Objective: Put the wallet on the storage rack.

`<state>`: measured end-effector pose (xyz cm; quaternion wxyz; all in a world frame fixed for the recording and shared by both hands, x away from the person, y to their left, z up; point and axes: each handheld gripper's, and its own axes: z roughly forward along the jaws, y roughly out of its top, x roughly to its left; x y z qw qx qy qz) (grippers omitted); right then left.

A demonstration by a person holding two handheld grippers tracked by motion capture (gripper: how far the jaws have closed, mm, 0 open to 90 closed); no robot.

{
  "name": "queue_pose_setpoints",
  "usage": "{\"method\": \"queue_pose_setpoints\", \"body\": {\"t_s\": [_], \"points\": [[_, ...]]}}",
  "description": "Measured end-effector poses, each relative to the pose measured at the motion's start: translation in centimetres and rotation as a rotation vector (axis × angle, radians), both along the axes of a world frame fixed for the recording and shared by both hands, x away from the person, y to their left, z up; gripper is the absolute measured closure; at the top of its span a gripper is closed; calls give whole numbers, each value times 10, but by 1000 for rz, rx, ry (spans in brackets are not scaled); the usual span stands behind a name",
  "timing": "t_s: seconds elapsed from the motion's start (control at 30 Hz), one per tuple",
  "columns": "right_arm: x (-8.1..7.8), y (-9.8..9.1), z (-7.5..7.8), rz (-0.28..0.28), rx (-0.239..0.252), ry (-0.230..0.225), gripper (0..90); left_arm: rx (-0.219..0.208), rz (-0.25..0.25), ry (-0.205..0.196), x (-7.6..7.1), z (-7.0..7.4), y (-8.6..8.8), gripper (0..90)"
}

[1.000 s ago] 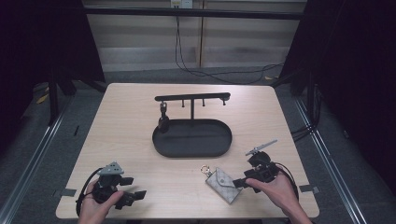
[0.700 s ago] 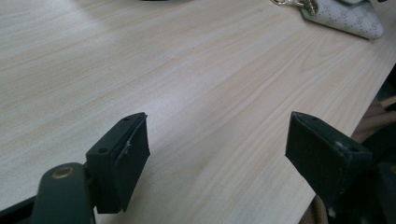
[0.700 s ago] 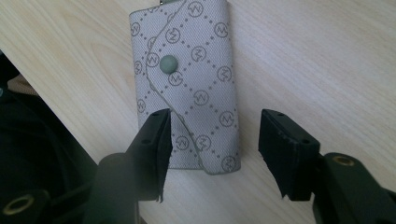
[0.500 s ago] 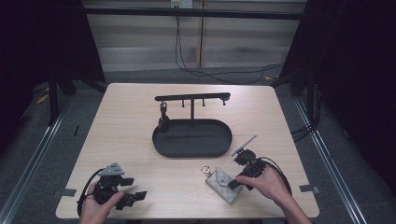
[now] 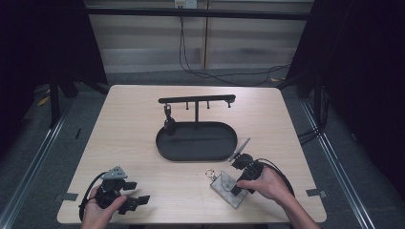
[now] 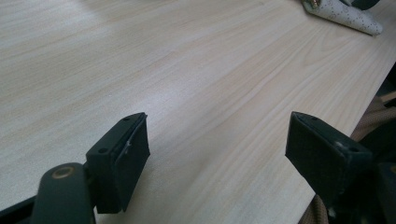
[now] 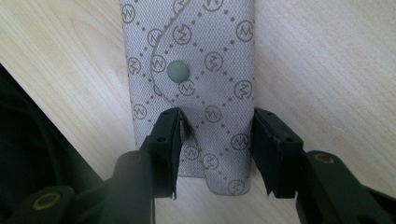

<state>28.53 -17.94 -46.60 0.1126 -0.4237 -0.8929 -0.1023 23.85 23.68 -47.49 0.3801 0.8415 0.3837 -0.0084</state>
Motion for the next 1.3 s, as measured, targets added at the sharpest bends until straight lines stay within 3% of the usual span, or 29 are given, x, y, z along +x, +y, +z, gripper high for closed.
{"method": "queue_pose_setpoints", "body": {"t_s": [0.63, 1.2, 1.3], "points": [[0, 5, 3, -49, -50, -6, 687, 27, 5, -1, 0, -1, 0, 215], [5, 4, 24, -62, -60, -50, 784, 19, 0, 10, 1, -1, 0, 215], [5, 2, 29, -69, -38, -53, 800, 13, 3, 8, 1, -1, 0, 215]]}}
